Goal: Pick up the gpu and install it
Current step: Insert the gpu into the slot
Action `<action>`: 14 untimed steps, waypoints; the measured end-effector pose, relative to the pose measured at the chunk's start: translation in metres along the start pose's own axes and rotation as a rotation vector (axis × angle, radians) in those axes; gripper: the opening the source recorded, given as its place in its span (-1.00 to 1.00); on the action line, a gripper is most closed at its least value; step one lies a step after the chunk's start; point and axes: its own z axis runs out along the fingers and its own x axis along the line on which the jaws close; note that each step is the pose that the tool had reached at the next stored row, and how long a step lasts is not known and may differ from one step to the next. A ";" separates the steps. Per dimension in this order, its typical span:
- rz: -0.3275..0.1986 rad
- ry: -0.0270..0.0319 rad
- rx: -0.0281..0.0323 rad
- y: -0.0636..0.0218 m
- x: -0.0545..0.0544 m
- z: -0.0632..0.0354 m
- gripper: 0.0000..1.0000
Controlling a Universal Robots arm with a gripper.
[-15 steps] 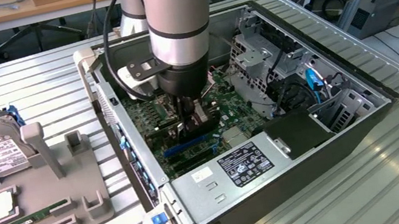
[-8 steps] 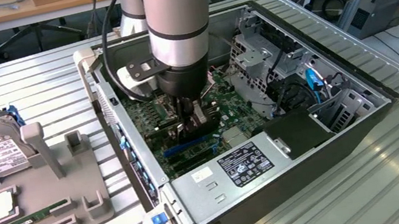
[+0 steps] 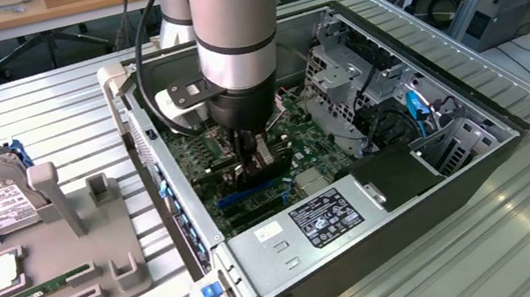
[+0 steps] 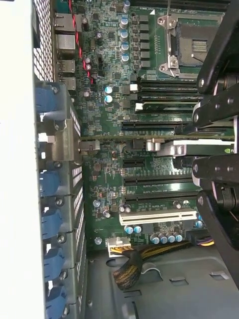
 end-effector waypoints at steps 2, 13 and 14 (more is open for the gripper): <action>0.000 0.0001 0.0000 0.0000 0.000 0.0010 -0.47; 0.001 0.0007 -0.0003 0.0004 0.000 0.0066 -0.47; 0.001 0.0006 -0.0002 0.0004 0.000 0.0067 -0.47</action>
